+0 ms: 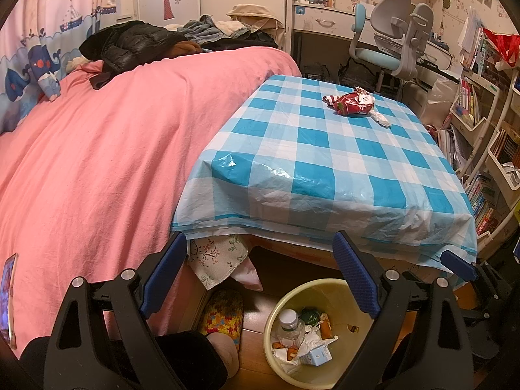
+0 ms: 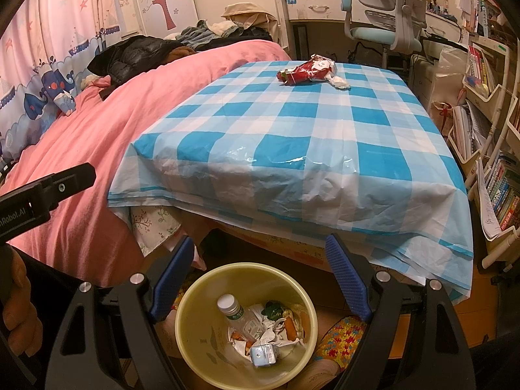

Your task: Collect trash

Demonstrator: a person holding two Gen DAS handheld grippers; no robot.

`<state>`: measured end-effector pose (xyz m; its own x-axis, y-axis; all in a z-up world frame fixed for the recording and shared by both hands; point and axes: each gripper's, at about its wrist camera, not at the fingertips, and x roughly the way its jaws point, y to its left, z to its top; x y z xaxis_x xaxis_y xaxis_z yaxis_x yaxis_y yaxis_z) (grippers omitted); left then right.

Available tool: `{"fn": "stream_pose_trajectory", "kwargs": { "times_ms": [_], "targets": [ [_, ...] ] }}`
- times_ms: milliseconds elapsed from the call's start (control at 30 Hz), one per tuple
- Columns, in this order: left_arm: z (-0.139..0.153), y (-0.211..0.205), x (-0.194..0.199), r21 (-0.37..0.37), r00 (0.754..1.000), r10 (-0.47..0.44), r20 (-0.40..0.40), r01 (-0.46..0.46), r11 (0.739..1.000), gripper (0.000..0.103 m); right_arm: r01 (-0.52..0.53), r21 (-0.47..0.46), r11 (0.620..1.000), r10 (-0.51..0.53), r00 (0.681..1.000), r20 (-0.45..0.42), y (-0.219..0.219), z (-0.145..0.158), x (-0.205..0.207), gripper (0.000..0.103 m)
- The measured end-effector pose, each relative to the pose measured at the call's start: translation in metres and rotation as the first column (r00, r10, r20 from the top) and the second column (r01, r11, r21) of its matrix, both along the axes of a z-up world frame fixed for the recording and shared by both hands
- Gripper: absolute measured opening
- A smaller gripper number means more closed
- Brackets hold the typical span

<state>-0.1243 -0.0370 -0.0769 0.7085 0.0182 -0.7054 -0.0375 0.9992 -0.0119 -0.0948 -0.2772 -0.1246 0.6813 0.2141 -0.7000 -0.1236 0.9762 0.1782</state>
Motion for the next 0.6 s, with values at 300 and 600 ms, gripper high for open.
{"fn": "stream_pose_trajectory", "kwargs": {
  "times_ms": [300,600],
  "targets": [
    [0.0001,0.0,0.0001,-0.001,1.0,0.001,0.002,-0.001,1.0,0.088,0.0,0.001,1.0,0.0,1.0,0.0,0.0,0.0005,0.0002,0.079],
    [0.0083,-0.0008,0.0027,-0.018,1.0,-0.01,0.013,0.01,1.0,0.088,0.021,0.04,0.999,-0.021,1.0,0.001,-0.0071,0.0047,0.0047,0.079]
  ]
}}
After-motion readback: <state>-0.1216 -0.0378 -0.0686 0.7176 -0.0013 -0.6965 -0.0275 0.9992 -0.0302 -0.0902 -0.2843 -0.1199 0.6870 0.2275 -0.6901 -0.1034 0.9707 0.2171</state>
